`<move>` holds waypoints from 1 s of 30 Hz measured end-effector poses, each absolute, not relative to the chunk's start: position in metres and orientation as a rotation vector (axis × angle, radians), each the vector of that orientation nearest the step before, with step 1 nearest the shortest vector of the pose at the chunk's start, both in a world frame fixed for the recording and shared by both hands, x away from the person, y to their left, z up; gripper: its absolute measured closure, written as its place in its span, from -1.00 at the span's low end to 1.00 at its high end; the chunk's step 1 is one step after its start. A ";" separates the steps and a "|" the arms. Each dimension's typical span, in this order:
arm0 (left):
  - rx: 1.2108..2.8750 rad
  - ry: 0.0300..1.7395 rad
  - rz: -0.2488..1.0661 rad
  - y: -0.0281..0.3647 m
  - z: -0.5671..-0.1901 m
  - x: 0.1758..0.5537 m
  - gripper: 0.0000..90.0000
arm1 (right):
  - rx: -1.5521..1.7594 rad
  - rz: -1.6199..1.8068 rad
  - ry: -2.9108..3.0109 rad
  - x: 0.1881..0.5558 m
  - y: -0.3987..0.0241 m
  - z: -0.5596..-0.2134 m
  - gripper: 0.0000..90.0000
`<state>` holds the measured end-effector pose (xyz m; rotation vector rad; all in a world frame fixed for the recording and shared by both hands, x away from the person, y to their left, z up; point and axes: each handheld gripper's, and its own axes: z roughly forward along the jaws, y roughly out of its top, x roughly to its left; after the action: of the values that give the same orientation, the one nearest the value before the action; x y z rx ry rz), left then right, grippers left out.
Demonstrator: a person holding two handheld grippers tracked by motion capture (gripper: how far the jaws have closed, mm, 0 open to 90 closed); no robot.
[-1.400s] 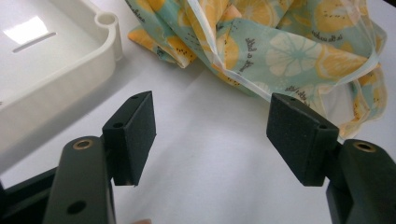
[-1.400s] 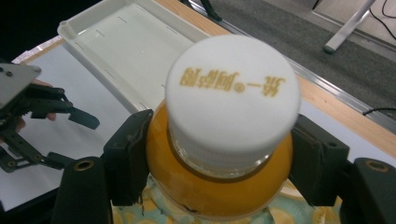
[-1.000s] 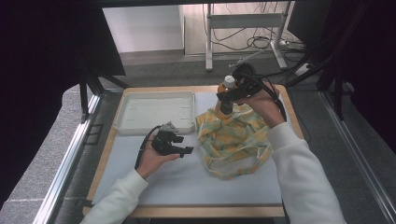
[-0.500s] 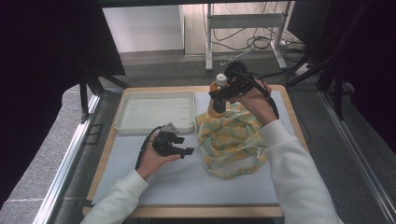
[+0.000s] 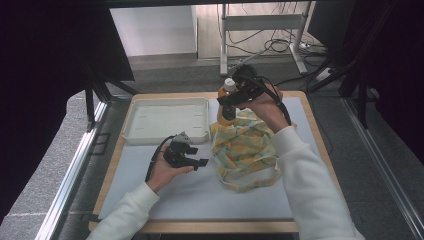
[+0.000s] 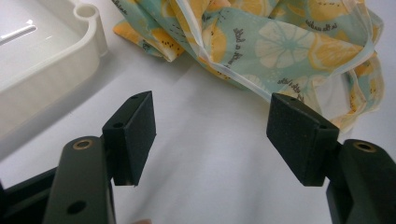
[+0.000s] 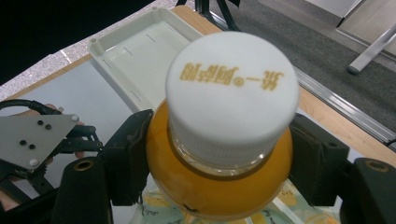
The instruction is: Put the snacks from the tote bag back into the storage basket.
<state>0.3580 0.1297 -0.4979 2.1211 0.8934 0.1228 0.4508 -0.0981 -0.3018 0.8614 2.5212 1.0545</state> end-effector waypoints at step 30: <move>2.124 0.887 0.124 0.129 -0.499 0.358 -0.28 | 0.842 1.056 2.555 0.461 -0.067 -0.316 -0.33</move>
<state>0.3582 0.1290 -0.4990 2.1240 0.8867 0.1242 0.4609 -0.0669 -0.3160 0.8421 2.5550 1.0558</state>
